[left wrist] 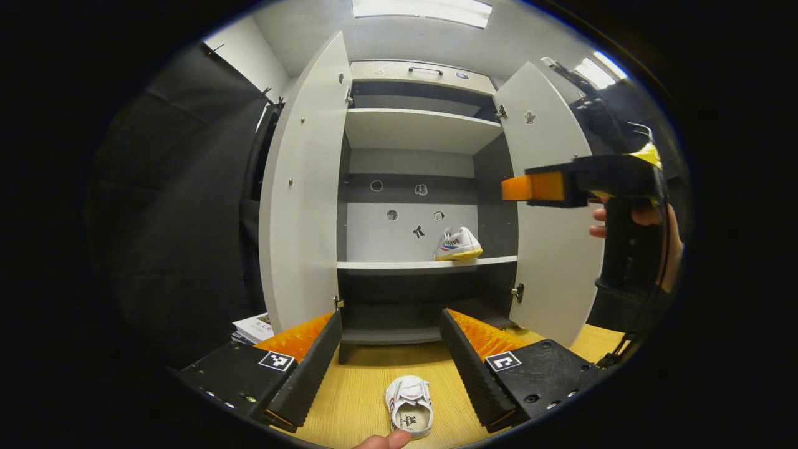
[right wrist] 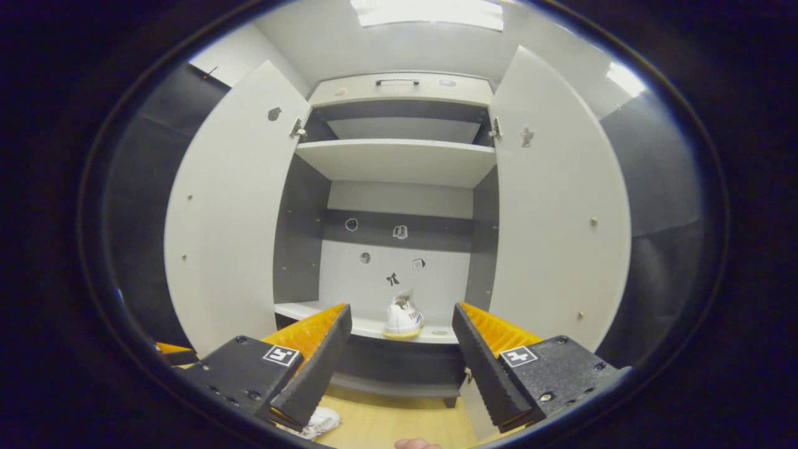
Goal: Grab one shoe with the right hand and put it into the shoe cabinet, grab the other shoe with the left hand and put it into the shoe cabinet; then close the right door with the right hand and the left door with the left hand.
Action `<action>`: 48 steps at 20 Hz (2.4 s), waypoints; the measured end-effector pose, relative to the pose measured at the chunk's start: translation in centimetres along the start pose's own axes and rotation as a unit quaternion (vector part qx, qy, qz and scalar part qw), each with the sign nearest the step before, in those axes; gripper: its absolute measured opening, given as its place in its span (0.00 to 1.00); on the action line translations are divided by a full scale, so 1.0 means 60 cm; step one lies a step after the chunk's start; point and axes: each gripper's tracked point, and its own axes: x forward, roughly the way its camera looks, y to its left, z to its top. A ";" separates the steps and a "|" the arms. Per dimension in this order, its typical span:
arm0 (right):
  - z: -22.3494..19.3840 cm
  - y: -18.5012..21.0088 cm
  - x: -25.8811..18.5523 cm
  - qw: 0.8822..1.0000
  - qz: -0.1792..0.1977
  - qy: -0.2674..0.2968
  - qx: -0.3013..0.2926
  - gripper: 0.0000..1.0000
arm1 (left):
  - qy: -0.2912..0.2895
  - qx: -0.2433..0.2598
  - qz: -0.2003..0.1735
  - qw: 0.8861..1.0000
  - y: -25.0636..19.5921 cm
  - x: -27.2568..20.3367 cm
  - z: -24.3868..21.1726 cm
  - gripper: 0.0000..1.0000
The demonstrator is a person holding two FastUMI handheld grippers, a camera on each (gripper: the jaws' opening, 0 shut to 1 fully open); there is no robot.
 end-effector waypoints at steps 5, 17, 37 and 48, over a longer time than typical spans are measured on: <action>-0.065 -0.011 -0.105 1.000 -0.004 0.015 -0.003 1.00 | 0.029 -0.001 -0.012 1.000 -0.030 -0.017 -0.054 0.95; -0.149 -0.093 -0.171 0.997 -0.035 0.067 0.010 1.00 | 0.203 -0.007 -0.005 0.979 -0.042 -0.011 -0.310 0.96; -0.224 -0.109 -0.116 0.992 -0.051 0.114 0.012 1.00 | 0.323 -0.012 0.000 0.946 0.012 0.095 -0.482 0.95; -0.242 -0.091 -0.092 0.991 -0.041 0.124 -0.001 1.00 | 0.324 -0.038 -0.011 0.945 -0.004 0.126 -0.497 0.61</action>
